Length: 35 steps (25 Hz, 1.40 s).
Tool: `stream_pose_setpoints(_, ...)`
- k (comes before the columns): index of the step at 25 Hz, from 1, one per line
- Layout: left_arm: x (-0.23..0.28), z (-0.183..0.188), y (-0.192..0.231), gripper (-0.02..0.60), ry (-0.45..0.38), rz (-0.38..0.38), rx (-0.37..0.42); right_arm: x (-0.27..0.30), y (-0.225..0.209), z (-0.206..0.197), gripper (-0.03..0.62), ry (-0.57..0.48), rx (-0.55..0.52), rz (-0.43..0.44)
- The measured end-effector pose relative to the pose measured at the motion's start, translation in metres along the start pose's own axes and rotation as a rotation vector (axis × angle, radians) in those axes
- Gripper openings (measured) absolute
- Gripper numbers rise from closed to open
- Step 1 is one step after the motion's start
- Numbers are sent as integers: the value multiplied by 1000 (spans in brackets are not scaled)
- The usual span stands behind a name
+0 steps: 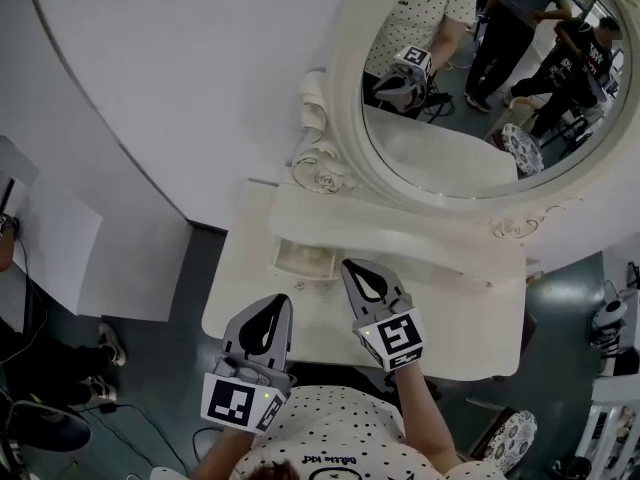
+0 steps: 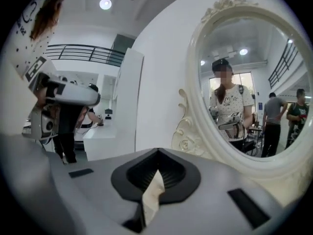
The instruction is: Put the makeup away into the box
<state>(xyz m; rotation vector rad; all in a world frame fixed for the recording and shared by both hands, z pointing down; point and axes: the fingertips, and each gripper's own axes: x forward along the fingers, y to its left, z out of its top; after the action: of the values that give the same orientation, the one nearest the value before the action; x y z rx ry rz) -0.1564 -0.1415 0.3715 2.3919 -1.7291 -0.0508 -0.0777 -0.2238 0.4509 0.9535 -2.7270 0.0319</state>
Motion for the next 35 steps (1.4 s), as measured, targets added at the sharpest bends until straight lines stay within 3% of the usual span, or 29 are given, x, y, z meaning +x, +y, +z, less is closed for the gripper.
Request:
stream_pose_setpoints(9,13,1,-57,5,-24,-91,24,-128,-31,56,5,-207,59,-182)
stream_pose_setpoints(15,25,2,-97,5,-41,-161,51,-210,-48,54,5,-249,70,-332)
stream_pose_setpoints(20,27,-7,-125,5,-34,-194,52,-259,-59,42,5,-258,94,-409)
stream_pose_setpoints(31,18,-19,-142,5,-22,-150,52,-281,-55,22,5,-281,181,-399)
stream_pose_setpoints(35,17,-22,-143,5,-23,-125,40,-273,-49,18,5,-275,182,-354)
